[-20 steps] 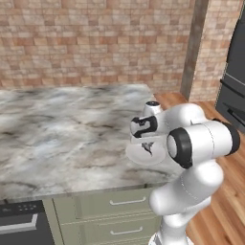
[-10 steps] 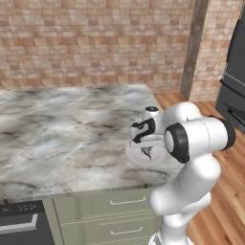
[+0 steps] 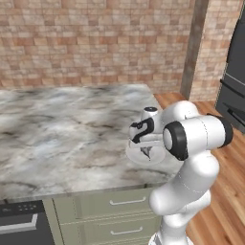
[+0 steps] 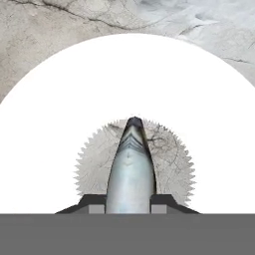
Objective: Take the fish from the oven and place it on the plate on the counter.
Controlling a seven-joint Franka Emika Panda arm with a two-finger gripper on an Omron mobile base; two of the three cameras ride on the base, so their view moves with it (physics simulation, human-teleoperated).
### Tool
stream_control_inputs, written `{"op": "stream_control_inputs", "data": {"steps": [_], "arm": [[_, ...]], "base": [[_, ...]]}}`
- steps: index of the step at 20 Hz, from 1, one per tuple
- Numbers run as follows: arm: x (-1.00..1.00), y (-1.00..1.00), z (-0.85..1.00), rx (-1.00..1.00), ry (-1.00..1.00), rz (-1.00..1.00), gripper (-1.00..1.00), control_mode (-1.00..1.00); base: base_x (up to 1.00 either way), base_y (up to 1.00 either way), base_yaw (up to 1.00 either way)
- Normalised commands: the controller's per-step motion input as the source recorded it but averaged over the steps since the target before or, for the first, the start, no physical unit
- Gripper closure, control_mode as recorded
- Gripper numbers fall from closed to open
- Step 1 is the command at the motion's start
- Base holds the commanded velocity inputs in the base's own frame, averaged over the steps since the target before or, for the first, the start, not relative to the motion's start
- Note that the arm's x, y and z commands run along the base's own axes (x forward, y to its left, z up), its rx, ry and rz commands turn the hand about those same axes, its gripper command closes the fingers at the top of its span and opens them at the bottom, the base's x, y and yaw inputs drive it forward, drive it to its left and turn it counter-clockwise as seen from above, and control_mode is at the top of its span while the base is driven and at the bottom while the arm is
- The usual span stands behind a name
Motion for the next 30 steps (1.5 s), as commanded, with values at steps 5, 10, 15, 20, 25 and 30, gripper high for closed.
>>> {"op": "stream_control_inputs", "data": {"steps": [5,10,15,20,25,30], "arm": [[0.00,0.00,0.01,0.00,0.01,0.00,-1.00,-1.00],[0.00,0.00,0.14,0.00,0.00,0.00,-1.00,-1.00],[-0.06,0.00,0.41,0.00,0.00,-0.03,-1.00,-1.00],[-0.46,0.02,0.75,0.00,-0.01,-0.05,-1.00,-1.00],[-0.87,0.15,0.59,0.00,-0.10,-0.03,-1.00,-1.00],[-1.00,0.01,0.43,-0.01,-0.28,-0.05,-1.00,-1.00]], "base": [[0.00,0.00,0.00],[0.00,0.00,0.00],[0.00,0.00,0.00],[0.00,0.00,0.00],[0.00,0.00,0.00],[0.00,0.00,0.00]]}}
